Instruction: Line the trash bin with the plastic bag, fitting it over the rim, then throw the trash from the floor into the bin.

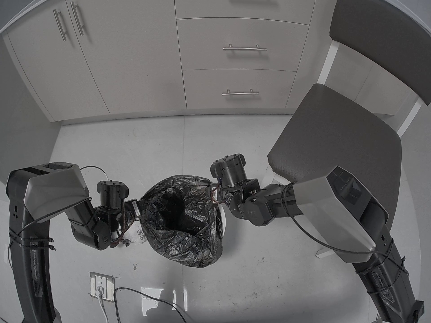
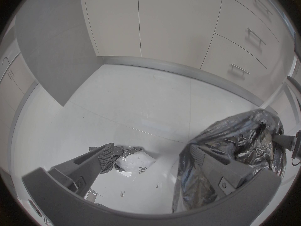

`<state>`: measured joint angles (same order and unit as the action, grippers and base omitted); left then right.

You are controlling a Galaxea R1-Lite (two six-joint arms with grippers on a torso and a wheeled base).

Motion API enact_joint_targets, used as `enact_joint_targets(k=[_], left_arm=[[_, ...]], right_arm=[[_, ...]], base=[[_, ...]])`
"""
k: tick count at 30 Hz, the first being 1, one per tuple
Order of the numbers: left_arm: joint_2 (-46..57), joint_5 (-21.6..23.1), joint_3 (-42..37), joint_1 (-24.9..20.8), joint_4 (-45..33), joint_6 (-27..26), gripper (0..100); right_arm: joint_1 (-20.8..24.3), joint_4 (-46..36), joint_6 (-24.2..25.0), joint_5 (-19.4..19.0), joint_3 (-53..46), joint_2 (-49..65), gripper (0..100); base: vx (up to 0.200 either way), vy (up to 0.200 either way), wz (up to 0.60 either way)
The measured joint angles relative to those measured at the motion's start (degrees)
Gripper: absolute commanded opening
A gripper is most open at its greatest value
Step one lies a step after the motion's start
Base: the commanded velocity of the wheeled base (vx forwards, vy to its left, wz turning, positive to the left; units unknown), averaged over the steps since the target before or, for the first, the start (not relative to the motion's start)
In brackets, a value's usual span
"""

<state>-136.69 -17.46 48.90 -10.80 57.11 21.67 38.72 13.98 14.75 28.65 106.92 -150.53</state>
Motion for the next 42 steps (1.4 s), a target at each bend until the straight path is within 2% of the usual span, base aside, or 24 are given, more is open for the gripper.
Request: enact_joint_targets(k=[25, 33, 42], left_arm=[[-0.5, 0.0, 0.4, 0.1, 0.0, 0.0, 100], [-1.1, 0.0, 0.9, 0.1, 0.1, 0.0, 100], [-1.5, 0.0, 1.2, 0.1, 0.1, -0.1, 100]], right_arm=[[-2.3, 0.0, 0.4, 1.6, -7.5, 1.6, 100], [-4.4, -0.1, -3.7, 0.0, -6.5, 1.4, 100], [-6.1, 0.1, -4.2, -2.6, -2.5, -0.8, 100]], base=[[0.0, 0.0, 0.0], [0.0, 0.0, 0.0], [0.0, 0.0, 0.0]])
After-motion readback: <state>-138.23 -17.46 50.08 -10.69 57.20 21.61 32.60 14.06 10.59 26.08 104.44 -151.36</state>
